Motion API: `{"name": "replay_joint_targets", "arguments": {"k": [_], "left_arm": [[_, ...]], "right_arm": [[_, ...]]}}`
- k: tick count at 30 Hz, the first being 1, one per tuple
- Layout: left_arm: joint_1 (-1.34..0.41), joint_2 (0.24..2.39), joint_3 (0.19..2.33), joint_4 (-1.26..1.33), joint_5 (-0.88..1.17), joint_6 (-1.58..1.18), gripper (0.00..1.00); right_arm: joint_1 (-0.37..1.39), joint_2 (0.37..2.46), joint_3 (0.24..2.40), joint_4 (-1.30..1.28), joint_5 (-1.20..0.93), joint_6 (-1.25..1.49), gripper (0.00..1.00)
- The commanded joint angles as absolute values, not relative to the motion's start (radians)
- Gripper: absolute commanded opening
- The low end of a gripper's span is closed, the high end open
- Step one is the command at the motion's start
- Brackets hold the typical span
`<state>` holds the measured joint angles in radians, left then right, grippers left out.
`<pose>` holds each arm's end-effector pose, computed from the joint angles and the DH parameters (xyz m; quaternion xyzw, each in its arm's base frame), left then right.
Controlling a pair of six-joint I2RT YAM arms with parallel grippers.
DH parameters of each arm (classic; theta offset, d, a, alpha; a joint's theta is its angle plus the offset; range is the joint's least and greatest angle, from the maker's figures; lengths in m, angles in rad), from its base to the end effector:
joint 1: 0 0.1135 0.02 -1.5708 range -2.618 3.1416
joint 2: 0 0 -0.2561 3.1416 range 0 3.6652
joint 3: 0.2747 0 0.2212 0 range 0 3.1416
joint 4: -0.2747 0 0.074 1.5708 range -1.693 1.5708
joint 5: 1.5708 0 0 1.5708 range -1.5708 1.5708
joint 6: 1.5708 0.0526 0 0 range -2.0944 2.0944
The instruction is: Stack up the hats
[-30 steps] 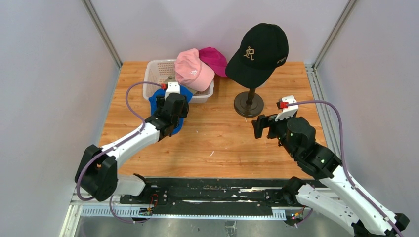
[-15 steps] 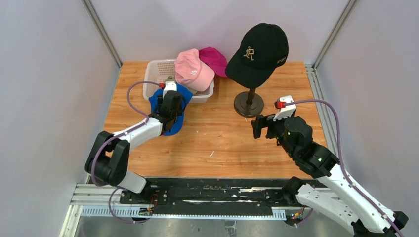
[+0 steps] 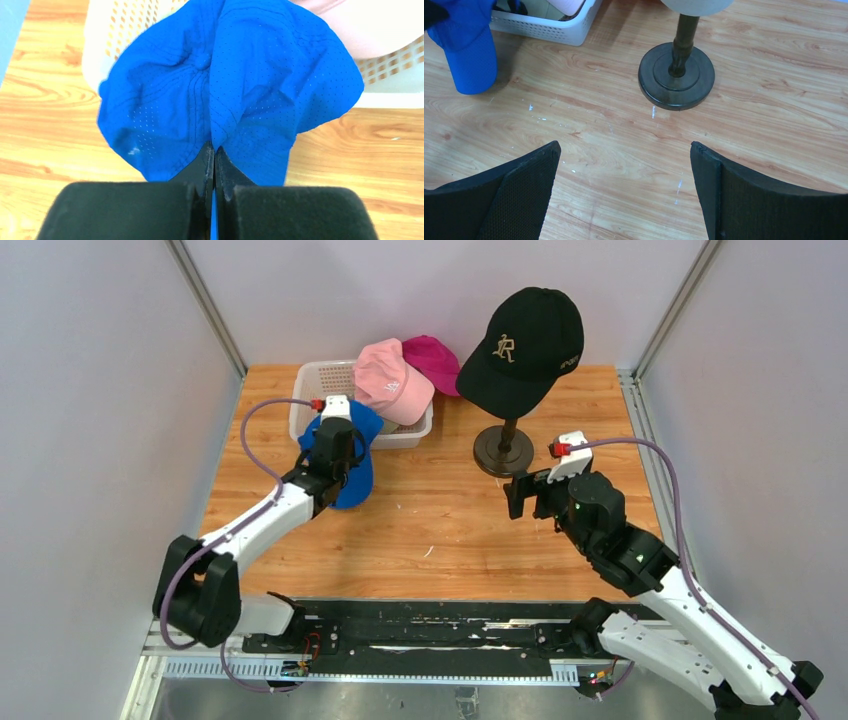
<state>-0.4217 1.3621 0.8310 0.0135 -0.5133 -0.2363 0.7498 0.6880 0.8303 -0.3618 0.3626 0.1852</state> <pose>0.2706 -0.0931 0.2487 -0.0496 0.8444 0.0506 0.5310 0.1186 0.0849 0.3389 -0.1055 0.7685 0.1516 0.6126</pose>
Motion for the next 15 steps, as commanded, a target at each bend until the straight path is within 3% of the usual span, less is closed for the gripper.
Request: {"name": "replay_joint_targets", "arguments": {"k": [1, 15], "left_arm": [[-0.414, 1.225, 0.918, -0.086, -0.456, -0.206, 0.0], [-0.454, 1.118, 1.217, -0.426, -0.19, -0.174, 0.0]], "right_arm": [[0.745, 0.694, 0.816, -0.313, 0.311, 0.173, 1.0], [0.745, 0.633, 0.786, -0.203, 0.057, 0.229, 0.95]]}}
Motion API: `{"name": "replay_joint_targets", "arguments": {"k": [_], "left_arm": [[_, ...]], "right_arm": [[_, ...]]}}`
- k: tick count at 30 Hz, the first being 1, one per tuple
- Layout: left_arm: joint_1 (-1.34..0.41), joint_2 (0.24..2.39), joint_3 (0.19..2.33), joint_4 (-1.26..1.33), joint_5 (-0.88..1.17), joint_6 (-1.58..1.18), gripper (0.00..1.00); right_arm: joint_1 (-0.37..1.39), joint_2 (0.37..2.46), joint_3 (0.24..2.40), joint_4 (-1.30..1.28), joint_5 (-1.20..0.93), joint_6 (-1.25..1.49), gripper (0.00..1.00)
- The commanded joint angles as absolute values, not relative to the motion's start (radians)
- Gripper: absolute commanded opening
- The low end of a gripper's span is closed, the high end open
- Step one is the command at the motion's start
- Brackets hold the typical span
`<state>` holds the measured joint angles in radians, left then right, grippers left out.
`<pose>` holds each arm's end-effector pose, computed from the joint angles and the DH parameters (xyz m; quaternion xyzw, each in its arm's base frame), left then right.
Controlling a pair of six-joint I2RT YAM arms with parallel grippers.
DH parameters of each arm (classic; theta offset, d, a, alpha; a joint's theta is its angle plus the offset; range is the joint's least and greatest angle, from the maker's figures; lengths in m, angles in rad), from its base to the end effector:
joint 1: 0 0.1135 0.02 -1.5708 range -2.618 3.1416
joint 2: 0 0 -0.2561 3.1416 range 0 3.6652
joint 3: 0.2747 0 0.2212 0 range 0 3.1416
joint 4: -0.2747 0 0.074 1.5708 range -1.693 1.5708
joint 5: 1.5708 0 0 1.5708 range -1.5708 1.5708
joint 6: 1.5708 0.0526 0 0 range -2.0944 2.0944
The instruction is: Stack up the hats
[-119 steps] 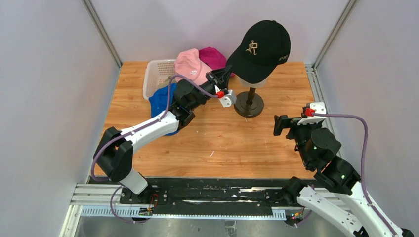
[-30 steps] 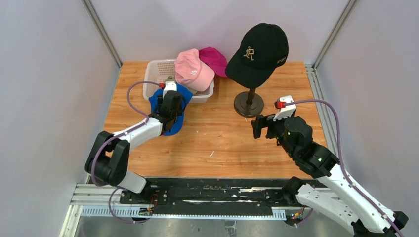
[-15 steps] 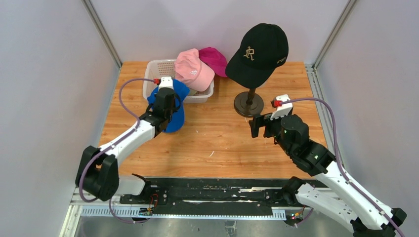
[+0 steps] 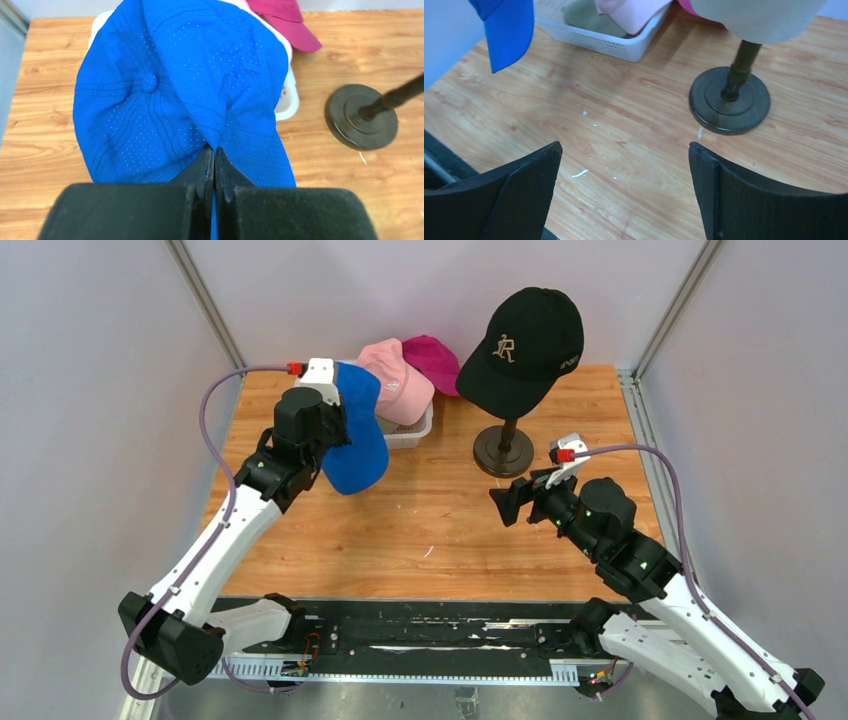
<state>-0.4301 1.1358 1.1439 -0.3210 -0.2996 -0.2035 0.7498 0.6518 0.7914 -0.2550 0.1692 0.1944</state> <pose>0.2271 -0.0871 0.3692 0.0032 0.8044 -0.0665 0.5904 0.1113 0.0916 0.3434 -0.1499 0.7309 0.2452 0.6190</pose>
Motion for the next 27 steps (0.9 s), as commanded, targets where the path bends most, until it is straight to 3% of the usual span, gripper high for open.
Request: {"name": "replay_joint_targets", "arguments": {"k": [1, 12, 18, 27], "left_arm": [[-0.466, 1.116, 1.235, -0.447, -0.178, -0.166, 0.0], [-0.531, 1.098, 1.447, -0.596, -0.05, -0.087, 0.0], [-0.531, 1.198, 1.728, -0.677, 0.066, -0.036, 0.0], [-0.531, 1.515, 2.23, -0.779, 0.167, 0.045, 0.0]], "right_arm": [[0.744, 0.631, 0.787, -0.199, 0.031, 0.239, 0.95], [0.744, 0.572, 0.807, -0.199, -0.048, 0.293, 0.92], [0.746, 0.53, 0.831, -0.26, -0.023, 0.276, 0.93], [0.745, 0.492, 0.869, -0.343, 0.023, 0.234, 0.94]]}}
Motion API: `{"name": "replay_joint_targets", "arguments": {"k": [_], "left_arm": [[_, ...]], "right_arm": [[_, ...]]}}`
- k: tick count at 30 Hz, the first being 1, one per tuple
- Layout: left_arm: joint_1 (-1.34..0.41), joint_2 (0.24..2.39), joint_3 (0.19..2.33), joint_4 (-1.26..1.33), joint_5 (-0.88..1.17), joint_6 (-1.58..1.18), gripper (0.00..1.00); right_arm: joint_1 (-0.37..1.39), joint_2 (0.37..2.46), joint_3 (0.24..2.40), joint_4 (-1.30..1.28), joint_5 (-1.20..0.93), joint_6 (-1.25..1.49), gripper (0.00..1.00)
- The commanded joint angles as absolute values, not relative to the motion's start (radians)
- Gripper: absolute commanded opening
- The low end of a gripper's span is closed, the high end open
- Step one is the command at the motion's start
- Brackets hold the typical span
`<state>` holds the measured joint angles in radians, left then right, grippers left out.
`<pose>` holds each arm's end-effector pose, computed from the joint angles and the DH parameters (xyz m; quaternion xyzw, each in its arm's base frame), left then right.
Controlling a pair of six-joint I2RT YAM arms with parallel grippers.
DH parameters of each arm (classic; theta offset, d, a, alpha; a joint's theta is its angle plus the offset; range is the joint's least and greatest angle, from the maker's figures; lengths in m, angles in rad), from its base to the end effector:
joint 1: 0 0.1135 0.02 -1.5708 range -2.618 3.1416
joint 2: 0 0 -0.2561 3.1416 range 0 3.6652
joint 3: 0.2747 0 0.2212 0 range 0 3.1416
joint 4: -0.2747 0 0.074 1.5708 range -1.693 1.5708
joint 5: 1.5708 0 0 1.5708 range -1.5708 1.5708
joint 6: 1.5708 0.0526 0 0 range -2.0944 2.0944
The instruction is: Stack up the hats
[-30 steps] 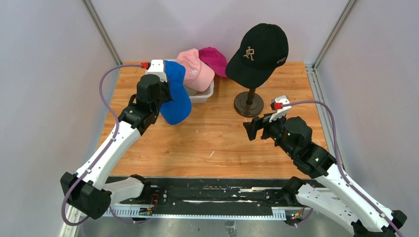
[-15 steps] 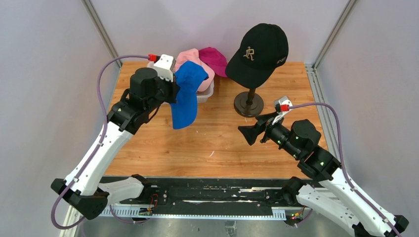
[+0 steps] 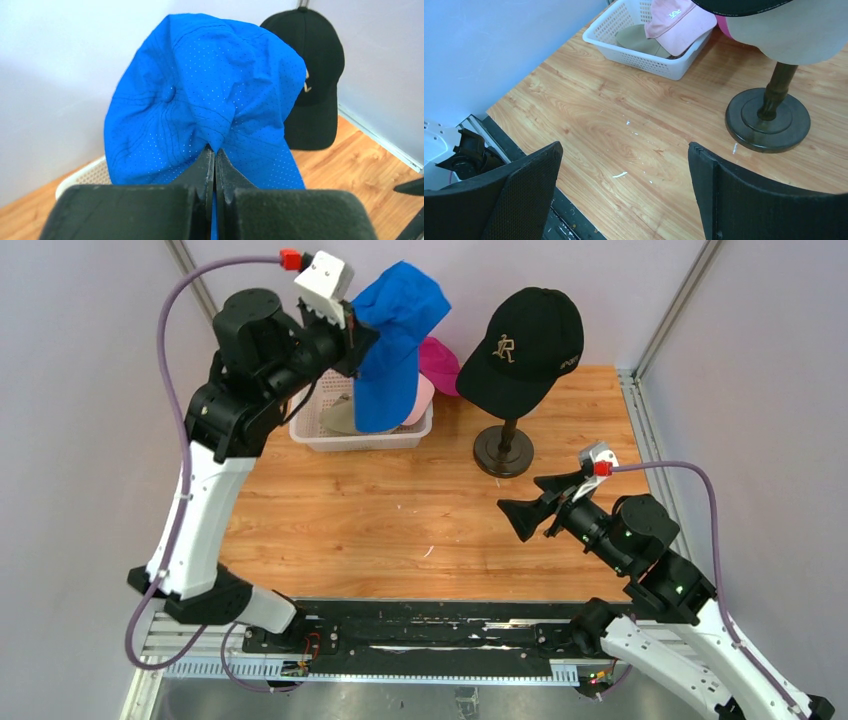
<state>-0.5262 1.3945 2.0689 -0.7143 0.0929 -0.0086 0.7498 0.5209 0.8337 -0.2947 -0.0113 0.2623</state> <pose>0.1966 -0.1198 0.5404 0.2154 0.6881 -0.2152 0.6587 0.0790 0.0744 0.3658 -0.1730 0.6790 0.3493 0.6221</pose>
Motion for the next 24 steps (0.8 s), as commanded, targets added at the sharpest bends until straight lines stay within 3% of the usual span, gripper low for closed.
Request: {"name": "replay_joint_targets", "arguments": {"k": [1, 8, 24], "left_arm": [[-0.531, 1.548, 2.275, -0.78, 0.178, 0.047, 0.0], [-0.58, 1.736, 2.508, -0.751, 0.178, 0.103, 0.0], [-0.648, 1.68, 2.407, -0.661, 0.135, 0.14, 0.0]], "right_arm": [[0.745, 0.484, 0.868, -0.348, 0.026, 0.234, 0.94], [0.745, 0.427, 0.833, -0.379, 0.055, 0.232, 0.95], [0.745, 0.518, 0.859, -0.262, 0.037, 0.251, 0.95]]}}
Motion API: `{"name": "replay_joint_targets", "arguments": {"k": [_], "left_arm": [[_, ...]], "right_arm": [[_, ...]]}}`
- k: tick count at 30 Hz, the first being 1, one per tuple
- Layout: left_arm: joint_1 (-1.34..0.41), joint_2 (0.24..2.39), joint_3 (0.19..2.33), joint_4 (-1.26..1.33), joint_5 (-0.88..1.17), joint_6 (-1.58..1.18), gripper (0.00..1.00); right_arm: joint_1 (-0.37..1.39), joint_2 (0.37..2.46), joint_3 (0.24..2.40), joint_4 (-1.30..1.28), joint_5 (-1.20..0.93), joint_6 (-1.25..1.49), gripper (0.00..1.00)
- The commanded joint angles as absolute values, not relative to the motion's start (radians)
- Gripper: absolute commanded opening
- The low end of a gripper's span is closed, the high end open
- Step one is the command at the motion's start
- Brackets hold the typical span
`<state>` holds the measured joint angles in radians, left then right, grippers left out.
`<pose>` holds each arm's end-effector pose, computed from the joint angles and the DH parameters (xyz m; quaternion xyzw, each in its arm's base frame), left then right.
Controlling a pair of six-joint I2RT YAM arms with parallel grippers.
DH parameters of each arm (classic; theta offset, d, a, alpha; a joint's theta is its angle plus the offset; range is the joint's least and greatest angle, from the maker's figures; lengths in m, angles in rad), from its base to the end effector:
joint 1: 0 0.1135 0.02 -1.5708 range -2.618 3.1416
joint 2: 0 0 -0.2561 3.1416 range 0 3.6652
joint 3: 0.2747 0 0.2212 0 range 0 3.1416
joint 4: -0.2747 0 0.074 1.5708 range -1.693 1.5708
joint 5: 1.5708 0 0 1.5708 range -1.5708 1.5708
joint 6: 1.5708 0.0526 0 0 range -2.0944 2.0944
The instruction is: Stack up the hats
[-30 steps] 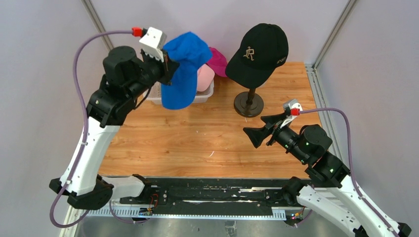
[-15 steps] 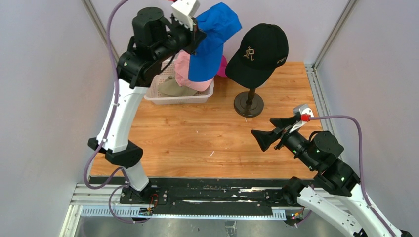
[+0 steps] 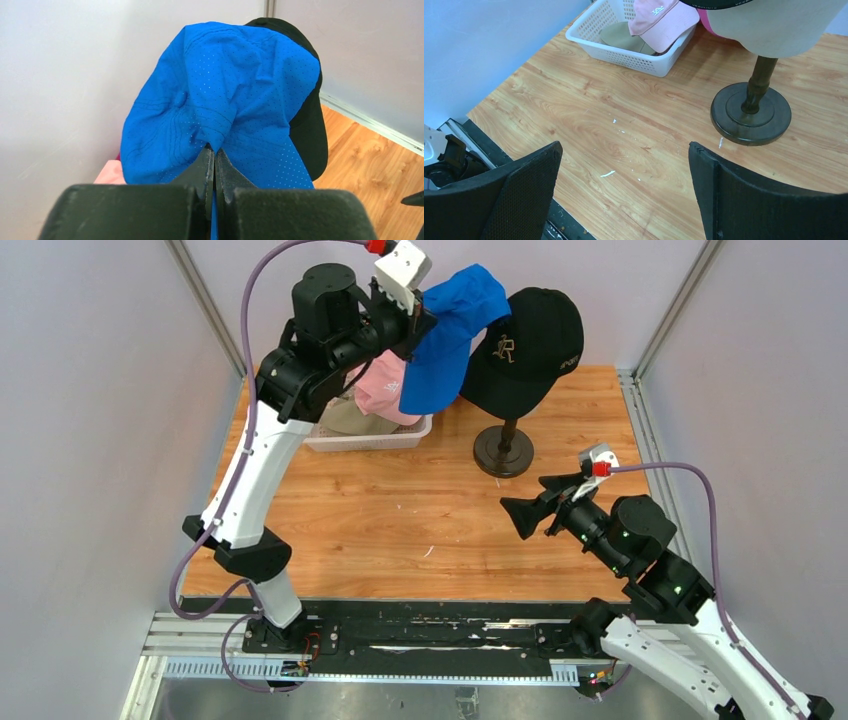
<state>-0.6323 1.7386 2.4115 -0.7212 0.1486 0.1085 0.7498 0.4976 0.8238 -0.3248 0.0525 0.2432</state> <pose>0.2517 -0.1941 0.5395 0.3091 0.6545 -0.2300 0.6505 0.0779 0.0688 0.3610 -0.1590 0.6885 0.3206 0.6308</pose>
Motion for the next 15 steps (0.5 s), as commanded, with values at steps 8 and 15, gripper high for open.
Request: {"name": "replay_joint_targets", "arguments": {"k": [8, 15], "left_arm": [[-0.659, 1.662, 2.364, -0.512, 0.126, 0.171, 0.0], [-0.681, 1.695, 2.35, -0.346, 0.122, 0.18, 0.0]], "right_arm": [[0.745, 0.5, 0.845, -0.255, 0.035, 0.268, 0.95], [0.745, 0.474, 0.848, -0.268, 0.061, 0.257, 0.95]]}}
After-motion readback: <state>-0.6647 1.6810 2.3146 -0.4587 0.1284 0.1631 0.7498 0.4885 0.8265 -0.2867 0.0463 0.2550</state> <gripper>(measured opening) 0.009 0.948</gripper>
